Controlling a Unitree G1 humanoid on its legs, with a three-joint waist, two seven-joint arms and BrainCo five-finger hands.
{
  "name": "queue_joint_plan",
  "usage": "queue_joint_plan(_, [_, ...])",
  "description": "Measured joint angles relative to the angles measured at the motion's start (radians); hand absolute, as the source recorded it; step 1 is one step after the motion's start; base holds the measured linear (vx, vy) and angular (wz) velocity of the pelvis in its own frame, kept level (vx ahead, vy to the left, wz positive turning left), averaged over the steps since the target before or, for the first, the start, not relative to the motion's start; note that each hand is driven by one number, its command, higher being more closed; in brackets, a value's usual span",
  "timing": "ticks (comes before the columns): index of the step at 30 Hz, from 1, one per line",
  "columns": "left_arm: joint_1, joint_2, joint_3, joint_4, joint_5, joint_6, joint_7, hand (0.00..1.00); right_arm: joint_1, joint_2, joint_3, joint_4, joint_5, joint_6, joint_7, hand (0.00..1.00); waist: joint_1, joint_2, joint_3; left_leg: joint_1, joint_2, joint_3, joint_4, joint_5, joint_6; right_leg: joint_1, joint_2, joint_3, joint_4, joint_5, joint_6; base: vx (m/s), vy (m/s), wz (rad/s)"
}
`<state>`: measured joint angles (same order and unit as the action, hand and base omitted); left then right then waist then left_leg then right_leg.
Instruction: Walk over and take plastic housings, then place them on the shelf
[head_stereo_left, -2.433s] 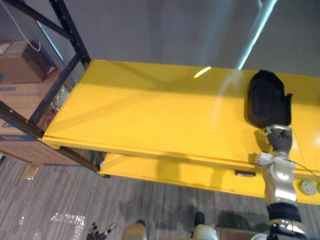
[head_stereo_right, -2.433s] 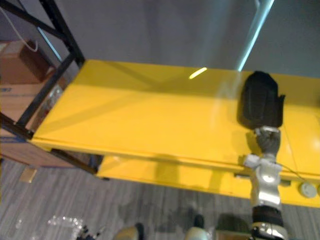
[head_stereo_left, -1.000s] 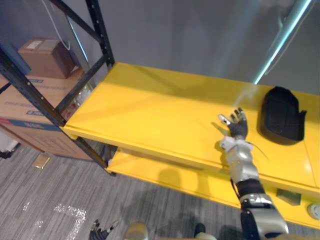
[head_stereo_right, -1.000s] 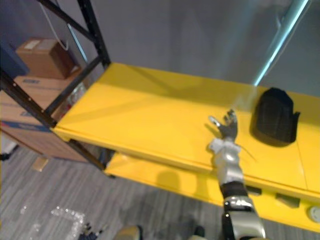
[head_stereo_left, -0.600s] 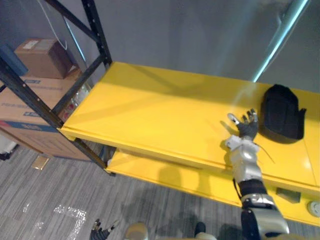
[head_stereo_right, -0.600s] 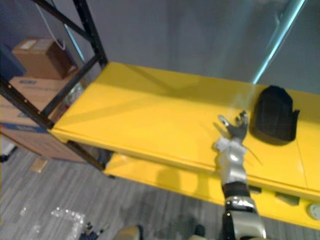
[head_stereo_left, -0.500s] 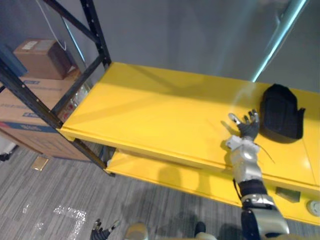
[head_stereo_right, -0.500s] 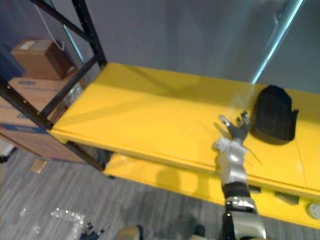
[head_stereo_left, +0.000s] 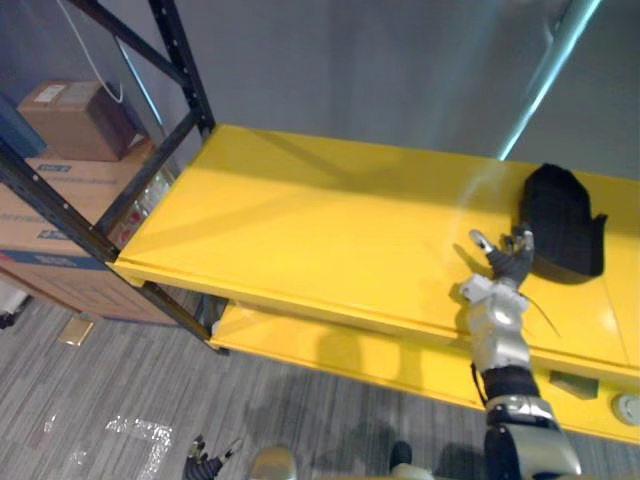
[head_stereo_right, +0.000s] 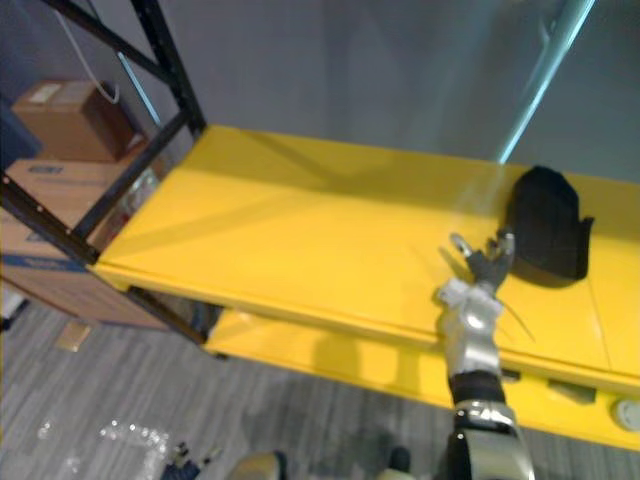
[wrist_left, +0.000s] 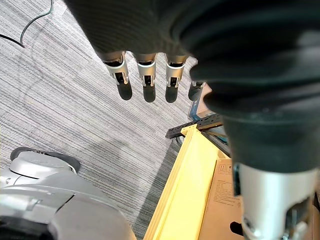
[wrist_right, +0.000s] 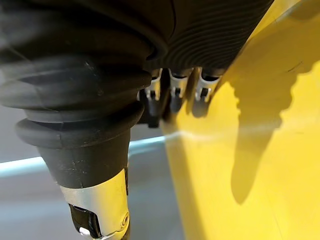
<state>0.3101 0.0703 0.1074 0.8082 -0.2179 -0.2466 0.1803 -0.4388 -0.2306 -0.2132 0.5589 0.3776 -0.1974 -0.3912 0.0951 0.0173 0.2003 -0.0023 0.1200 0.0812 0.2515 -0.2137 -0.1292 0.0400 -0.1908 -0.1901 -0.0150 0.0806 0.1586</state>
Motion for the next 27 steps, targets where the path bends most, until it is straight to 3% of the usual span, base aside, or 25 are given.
queue_joint_plan(27, [-0.024, 0.0, -0.002, -0.001, -0.001, 0.001, 0.0, 0.0, 0.017, 0.0, -0.003, -0.041, -0.008, 0.0, -0.045, 0.0, -0.001, 0.01, 0.01, -0.018, 0.009, -0.005, 0.038, -0.024, 0.0, -0.004, 0.003, 0.0, 0.012, -0.006, -0.007, 0.0, 0.0, 0.0])
